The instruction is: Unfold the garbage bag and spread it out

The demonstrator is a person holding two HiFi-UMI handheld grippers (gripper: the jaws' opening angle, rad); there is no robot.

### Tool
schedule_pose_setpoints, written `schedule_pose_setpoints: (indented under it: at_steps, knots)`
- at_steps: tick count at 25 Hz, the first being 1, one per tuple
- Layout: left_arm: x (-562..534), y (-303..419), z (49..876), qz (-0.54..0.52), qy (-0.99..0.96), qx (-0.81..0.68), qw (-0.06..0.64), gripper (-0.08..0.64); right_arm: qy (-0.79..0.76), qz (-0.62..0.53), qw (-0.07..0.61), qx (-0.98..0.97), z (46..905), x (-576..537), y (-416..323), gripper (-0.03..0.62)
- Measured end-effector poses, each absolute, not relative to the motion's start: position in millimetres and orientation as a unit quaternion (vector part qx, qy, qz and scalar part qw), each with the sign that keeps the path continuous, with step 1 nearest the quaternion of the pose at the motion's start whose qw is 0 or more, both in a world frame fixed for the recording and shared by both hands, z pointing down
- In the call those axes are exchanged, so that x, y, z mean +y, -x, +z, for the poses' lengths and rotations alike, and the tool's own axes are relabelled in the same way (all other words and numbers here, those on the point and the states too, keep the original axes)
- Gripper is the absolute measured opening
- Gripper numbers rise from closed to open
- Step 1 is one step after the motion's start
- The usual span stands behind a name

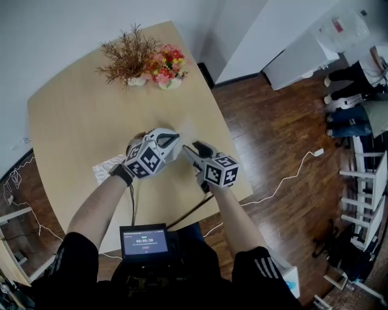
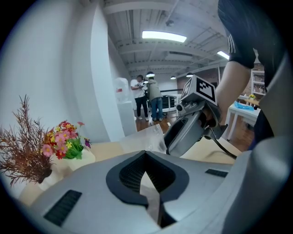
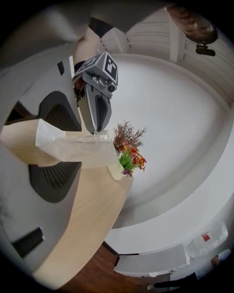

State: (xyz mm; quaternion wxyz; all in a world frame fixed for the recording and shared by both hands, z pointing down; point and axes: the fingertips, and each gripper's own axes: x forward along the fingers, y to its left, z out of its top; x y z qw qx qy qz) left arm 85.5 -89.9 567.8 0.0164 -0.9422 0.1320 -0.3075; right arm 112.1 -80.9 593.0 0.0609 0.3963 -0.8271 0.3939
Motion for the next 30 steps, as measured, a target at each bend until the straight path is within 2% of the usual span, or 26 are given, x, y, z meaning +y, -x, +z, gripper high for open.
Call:
schedule_pose_setpoints:
  at_steps: [3,6,10,15,17,19,23,27,29,30]
  knots:
    - [-87.9,-87.1,567.7,-0.308,0.942,0.129,0.017,0.000,-0.405,0.396,0.068,-0.821,600.5,-83.0,-113.5,0.221]
    - [-86.8,-87.1,568.5,-0.310,0.942,0.129,0.017,0.000,-0.411,0.392,0.072,-0.820,603.1,-84.0,-115.1,0.090]
    - [-87.0,-85.2,570.2,-0.313,0.941,0.131,0.016,0.000,-0.412,0.387,0.077,-0.821,605.1,-84.7,-114.4,0.020]
    - [-85.3,-79.8,573.9,-0.324,0.936,0.137,-0.009,0.008,-0.416,0.385,0.078,-0.820,602.5,-85.6,-114.8,0.017]
    - [-80.0,-76.1,579.8,-0.333,0.932,0.131,-0.055,0.174,-0.416,0.385,0.077,-0.821,601.6,-86.7,-114.6,0.017]
    - [-73.2,-73.1,582.6,-0.338,0.928,0.124,-0.095,0.229,-0.415,0.383,0.077,-0.821,600.5,-87.6,-113.9,0.017]
    - [-59.2,-80.3,585.5,-0.332,0.926,0.106,-0.145,0.242,-0.413,0.381,0.076,-0.824,597.9,-89.1,-112.4,0.017]
    - [-56.3,-90.7,598.5,-0.332,0.922,0.105,-0.166,0.231,-0.411,0.381,0.078,-0.824,597.7,-88.9,-109.0,0.017]
    - [-55.3,-97.0,597.3,-0.332,0.922,0.102,-0.169,0.193,-0.411,0.381,0.081,-0.824,599.0,-88.5,-109.0,0.017]
    - [-56.8,-99.3,597.1,-0.331,0.923,0.103,-0.167,0.147,-0.411,0.380,0.082,-0.824,599.6,-88.5,-109.6,0.017]
